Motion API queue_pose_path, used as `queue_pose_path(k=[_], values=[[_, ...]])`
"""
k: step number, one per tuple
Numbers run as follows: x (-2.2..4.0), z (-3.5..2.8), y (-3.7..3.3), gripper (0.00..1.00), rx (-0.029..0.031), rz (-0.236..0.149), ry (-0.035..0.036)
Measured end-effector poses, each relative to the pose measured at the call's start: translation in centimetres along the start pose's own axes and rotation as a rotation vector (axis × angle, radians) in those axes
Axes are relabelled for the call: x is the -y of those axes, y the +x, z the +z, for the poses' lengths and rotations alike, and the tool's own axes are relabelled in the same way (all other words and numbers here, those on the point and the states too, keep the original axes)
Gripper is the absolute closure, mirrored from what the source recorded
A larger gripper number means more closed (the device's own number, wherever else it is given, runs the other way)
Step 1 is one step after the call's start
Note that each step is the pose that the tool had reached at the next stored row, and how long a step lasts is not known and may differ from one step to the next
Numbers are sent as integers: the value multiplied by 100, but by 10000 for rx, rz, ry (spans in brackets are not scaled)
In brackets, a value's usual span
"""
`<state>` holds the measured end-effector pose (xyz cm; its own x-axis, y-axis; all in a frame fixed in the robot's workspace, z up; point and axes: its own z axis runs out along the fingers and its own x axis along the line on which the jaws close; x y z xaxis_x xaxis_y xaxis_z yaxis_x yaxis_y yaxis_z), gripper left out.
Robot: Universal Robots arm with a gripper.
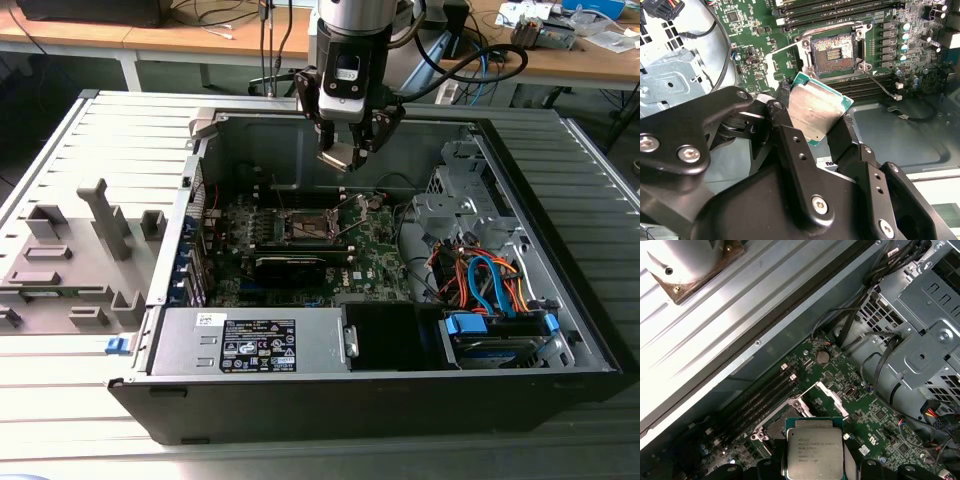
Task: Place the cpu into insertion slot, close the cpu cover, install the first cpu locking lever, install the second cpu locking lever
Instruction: 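Place the cpu into insertion slot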
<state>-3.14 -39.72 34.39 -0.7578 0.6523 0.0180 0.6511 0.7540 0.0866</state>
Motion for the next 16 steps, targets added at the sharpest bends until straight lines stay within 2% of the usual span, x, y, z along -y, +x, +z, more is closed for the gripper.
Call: queue_pose_path(k=[16], values=[[0, 1, 0, 45, 16, 177, -2]])
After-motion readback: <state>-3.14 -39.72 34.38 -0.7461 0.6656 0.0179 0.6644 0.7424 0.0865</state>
